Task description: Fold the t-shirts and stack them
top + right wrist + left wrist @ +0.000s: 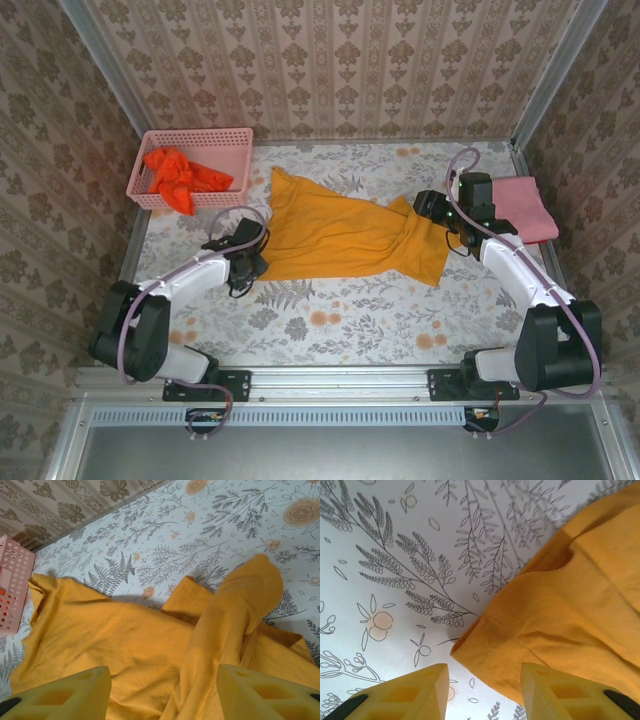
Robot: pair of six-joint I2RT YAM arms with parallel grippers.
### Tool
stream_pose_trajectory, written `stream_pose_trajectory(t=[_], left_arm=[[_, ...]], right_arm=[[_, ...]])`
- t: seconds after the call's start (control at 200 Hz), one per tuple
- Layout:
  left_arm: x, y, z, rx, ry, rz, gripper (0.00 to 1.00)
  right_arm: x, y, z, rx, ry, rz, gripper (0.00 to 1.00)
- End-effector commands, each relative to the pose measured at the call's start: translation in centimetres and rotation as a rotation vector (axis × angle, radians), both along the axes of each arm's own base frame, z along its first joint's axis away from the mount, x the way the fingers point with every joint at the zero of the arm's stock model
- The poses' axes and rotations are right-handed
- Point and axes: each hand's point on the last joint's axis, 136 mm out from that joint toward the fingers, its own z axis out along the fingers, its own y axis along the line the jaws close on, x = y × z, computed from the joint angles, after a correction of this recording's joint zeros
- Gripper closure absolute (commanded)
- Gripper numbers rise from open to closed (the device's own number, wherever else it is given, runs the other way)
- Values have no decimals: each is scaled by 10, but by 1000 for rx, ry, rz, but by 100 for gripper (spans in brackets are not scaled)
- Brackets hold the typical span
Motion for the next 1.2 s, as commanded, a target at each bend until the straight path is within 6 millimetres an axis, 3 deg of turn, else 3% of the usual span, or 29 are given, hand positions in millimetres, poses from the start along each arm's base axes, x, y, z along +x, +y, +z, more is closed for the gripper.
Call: stream_pose_trajectory(t=[0.0, 0.225, 0.255, 0.36, 0.46, 0.56, 0.665, 0.77, 0.925, 1.09, 1.195], left_arm=[[-6, -3, -5, -22, 53, 30, 58], [5, -11, -23, -59, 61, 37, 63], [10, -3, -25, -63, 61, 63, 64], [15, -2, -28, -70, 52, 66, 79], [17, -3, -31, -85, 45, 67, 100], [15, -3, -32, -97, 41, 74, 100], [13, -1, -32, -95, 30, 80, 100], [11, 3, -31, -88, 18, 91, 100], [12, 6, -30, -85, 2, 96, 100], [13, 5, -29, -91, 5, 96, 100], [12, 5, -30, -95, 4, 100, 100]], right_arm=[[-2, -2, -3, -14, 7, -16, 40], [-9, -4, -4, -30, 17, -13, 37], [-11, -5, -5, -36, 21, -17, 37], [-24, -20, -14, -86, 60, -79, 36], [-43, -42, -31, -120, 137, -175, 35], [-68, -58, -56, -89, 239, -285, 38], [-95, -59, -83, -36, 319, -321, 42], [-110, -63, -100, -23, 360, -325, 52], [-102, -40, -115, 69, 436, -207, 57], [-102, -17, -134, 123, 518, -114, 82], [-105, -12, -142, 96, 540, -102, 96]])
